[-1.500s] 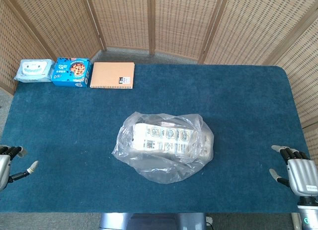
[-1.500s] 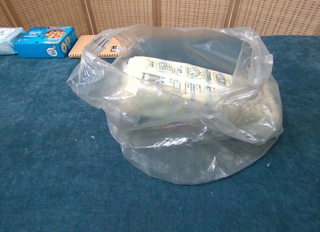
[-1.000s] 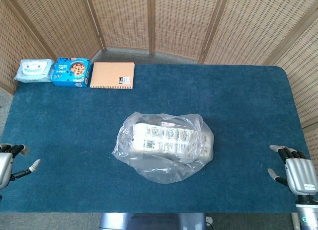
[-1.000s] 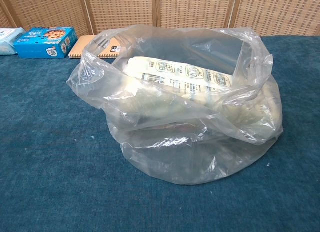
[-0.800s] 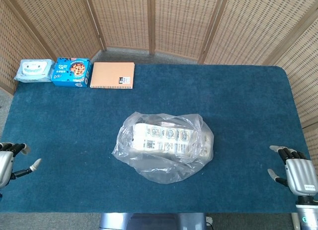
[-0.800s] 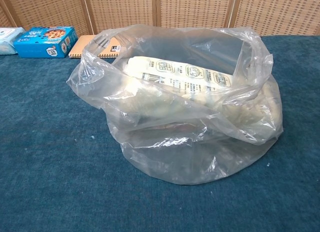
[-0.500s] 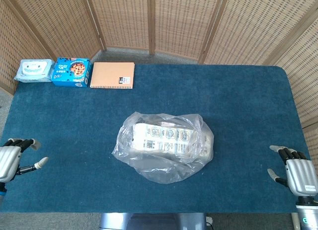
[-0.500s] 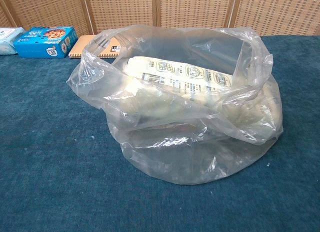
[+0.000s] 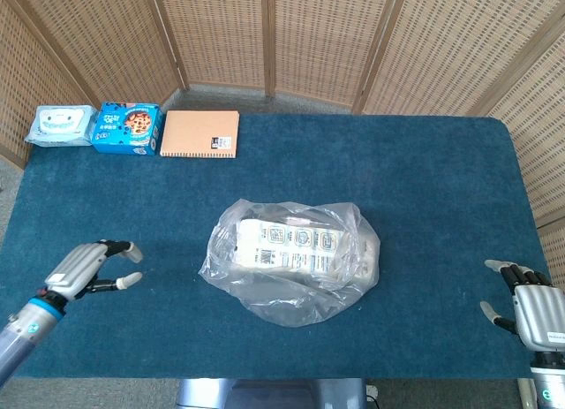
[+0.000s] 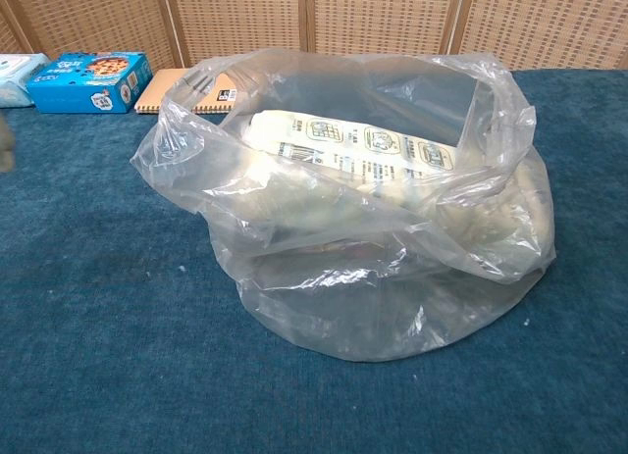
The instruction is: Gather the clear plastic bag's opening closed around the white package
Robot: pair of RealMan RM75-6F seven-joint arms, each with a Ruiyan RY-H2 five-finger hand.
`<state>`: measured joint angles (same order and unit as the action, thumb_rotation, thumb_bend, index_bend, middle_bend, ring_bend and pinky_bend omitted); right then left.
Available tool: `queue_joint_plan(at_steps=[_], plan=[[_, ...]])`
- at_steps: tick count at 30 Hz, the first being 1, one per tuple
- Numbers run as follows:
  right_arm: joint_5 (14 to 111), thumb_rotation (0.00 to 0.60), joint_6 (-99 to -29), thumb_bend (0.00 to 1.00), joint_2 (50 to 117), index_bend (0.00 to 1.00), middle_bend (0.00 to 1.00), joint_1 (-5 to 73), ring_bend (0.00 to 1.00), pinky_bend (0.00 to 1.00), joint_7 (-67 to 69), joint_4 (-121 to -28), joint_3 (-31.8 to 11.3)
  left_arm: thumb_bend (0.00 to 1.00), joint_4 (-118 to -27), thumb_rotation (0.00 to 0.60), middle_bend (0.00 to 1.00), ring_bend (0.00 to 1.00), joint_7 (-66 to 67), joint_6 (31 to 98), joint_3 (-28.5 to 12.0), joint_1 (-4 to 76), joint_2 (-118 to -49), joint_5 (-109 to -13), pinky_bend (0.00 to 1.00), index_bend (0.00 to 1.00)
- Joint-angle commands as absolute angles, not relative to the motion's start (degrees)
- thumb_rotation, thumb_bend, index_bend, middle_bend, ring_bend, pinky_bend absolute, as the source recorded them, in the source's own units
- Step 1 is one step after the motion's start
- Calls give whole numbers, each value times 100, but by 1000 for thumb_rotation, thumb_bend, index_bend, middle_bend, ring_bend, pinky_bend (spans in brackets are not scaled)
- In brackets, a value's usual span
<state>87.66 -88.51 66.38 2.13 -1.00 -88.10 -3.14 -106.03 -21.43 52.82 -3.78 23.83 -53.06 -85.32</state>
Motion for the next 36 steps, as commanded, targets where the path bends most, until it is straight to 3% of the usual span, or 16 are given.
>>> queue_joint_plan(at_steps=[1,36], plan=[[8749,600,-8875,243,6634,281,355,193,356,357,-93,-8801,-319,91,-10662,0,386,334,-2414,4995,-519,2657,-5420,-8447,303,360],[8649,600,-9087,243,6854,254,355,-9,355,357,685,-8088,-376,85,-10135,0,367,316,-3017,2039,-1730,5373,-6751,-6234,348,358]])
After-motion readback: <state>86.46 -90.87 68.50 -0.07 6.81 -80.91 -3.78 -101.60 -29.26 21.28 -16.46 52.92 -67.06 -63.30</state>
